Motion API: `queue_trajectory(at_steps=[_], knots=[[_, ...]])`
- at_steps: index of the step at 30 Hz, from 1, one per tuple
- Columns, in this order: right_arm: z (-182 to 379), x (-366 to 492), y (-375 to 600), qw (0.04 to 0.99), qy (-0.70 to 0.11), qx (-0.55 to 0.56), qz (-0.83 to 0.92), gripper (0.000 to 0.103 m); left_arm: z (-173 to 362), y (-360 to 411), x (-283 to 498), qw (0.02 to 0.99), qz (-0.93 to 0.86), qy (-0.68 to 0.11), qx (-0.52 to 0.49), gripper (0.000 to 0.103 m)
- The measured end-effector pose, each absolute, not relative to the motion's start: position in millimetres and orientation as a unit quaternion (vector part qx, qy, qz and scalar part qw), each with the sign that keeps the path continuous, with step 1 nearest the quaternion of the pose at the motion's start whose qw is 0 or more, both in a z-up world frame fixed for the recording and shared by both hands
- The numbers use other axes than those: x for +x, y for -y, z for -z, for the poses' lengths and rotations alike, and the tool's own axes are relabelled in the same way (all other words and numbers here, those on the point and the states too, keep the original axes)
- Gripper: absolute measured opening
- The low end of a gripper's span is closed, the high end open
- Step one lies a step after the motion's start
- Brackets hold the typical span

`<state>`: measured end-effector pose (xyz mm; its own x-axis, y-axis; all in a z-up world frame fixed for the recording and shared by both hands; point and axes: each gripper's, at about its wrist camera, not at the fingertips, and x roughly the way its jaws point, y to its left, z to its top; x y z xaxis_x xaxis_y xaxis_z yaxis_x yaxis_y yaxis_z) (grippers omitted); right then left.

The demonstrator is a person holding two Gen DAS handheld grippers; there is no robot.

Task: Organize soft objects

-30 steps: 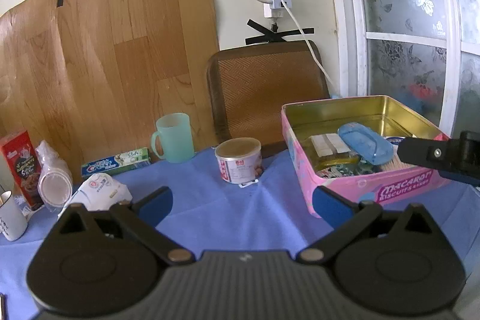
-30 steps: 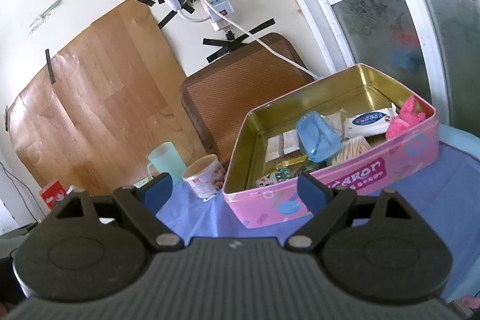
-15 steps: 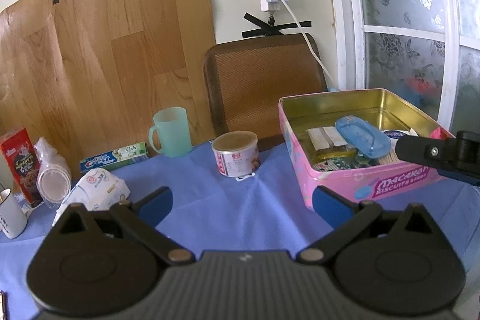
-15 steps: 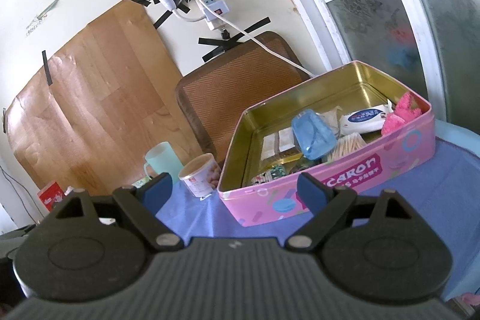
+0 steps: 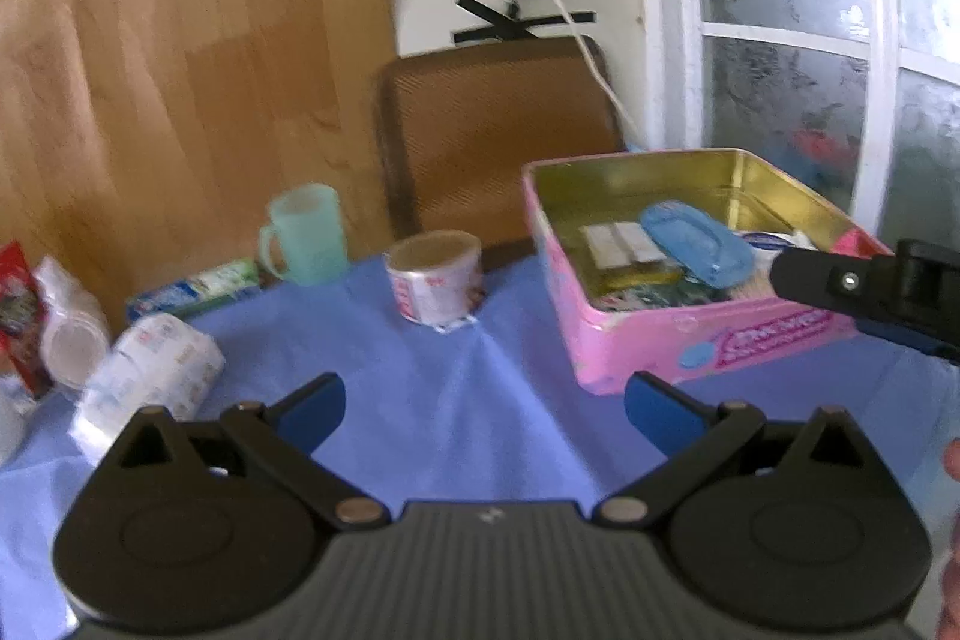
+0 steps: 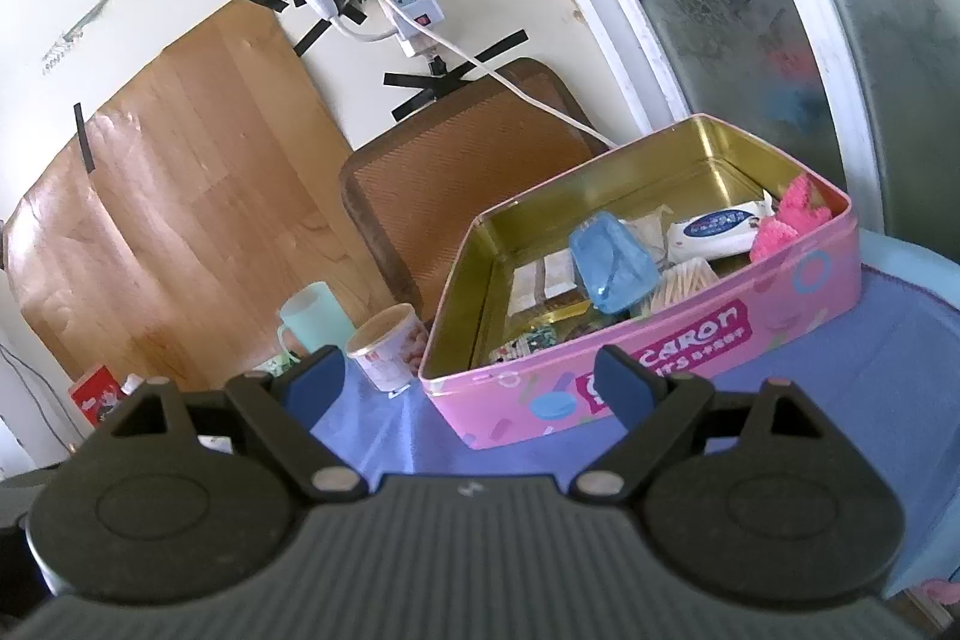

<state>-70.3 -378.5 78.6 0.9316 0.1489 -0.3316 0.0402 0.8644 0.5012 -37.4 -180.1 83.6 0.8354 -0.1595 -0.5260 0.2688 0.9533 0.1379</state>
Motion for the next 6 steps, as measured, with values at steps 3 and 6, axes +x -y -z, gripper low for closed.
queue_trajectory(at_steps=[3, 6], knots=[[-75.6, -69.5, 378.9, 0.947, -0.187, 0.259, -0.026, 0.092, -80.5, 177.8, -36.4, 0.949, 0.132, -0.272, 0.089, 0.103], [-73.1, -67.8, 377.7, 0.946, -0.192, 0.259, -0.024, 0.092, -79.7, 175.8, -33.6, 0.948, 0.139, -0.275, 0.081, 0.103]])
